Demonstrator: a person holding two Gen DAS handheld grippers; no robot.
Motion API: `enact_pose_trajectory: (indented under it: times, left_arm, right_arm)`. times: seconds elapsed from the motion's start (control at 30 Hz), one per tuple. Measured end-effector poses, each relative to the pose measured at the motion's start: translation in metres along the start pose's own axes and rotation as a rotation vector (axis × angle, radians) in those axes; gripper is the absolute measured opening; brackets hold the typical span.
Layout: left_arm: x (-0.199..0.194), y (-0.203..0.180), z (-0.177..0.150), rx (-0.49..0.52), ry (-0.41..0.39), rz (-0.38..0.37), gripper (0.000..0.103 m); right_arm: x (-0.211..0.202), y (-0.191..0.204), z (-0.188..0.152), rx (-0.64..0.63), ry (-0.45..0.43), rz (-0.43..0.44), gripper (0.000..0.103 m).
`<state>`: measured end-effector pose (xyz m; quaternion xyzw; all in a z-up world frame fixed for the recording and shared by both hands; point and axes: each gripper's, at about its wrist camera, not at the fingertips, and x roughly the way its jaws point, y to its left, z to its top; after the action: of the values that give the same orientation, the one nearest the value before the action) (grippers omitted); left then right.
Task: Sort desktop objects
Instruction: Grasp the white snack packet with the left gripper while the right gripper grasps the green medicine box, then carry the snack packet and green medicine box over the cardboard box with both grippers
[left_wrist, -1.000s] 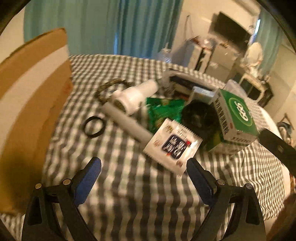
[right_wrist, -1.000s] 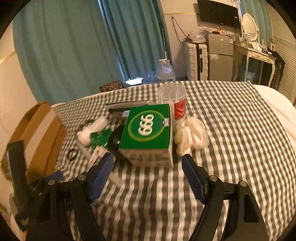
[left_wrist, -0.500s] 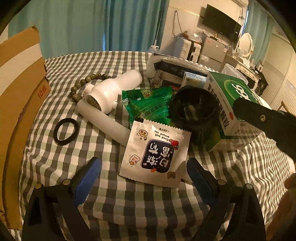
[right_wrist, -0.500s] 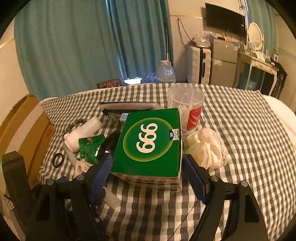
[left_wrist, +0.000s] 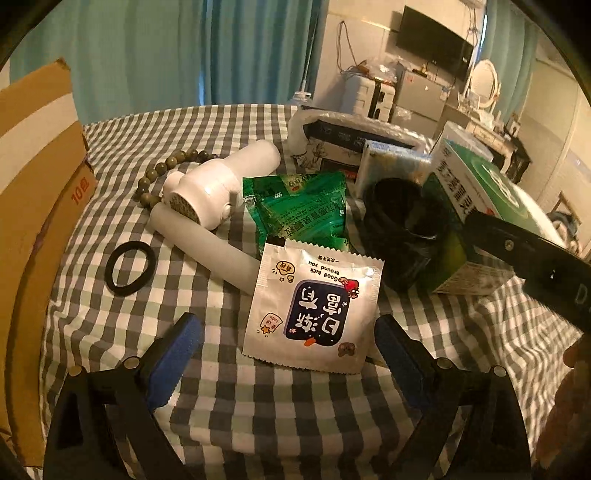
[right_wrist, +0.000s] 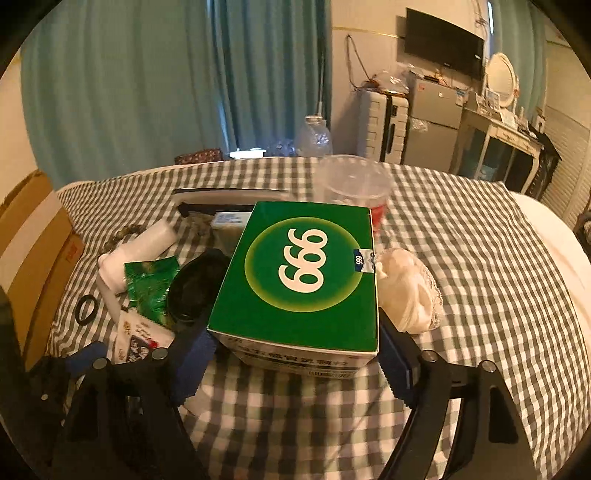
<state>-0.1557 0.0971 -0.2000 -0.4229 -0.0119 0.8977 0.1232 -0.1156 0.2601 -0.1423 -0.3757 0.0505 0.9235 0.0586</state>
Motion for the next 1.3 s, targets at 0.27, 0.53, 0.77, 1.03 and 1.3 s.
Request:
enact_pose_trajectory:
  times: [0.27,0.53,0.77,1.03,1.3]
  left_arm:
    - [-0.014,-0.009,-0.008,0.094,0.021,-0.059,0.038]
    - [-0.041,0.005,-0.010,0.048,0.027,-0.085,0.030]
    - [-0.080,0.008,-0.011,0.044,-0.010,-0.074,0.030]
    - [-0.124,0.014,0.010,-0.023,-0.006,-0.082,0.030]
    - [-0.174,0.015,0.025,-0.002,-0.065,-0.069,0.030]
  right_arm:
    - [-0.036,-0.023,-0.005,0.061,-0.017,0.026,0.079]
    - [-0.069,-0.028,-0.007,0.057,-0.052,0.033,0.078]
    - [-0.099,-0.031,-0.016,0.079,-0.055,0.074,0.077]
    - [-0.146,-0.030,-0.019,0.116,-0.076,0.135,0.077]
    - [-0.187,-0.002,-0.011,0.090,-0.117,0.180,0.077]
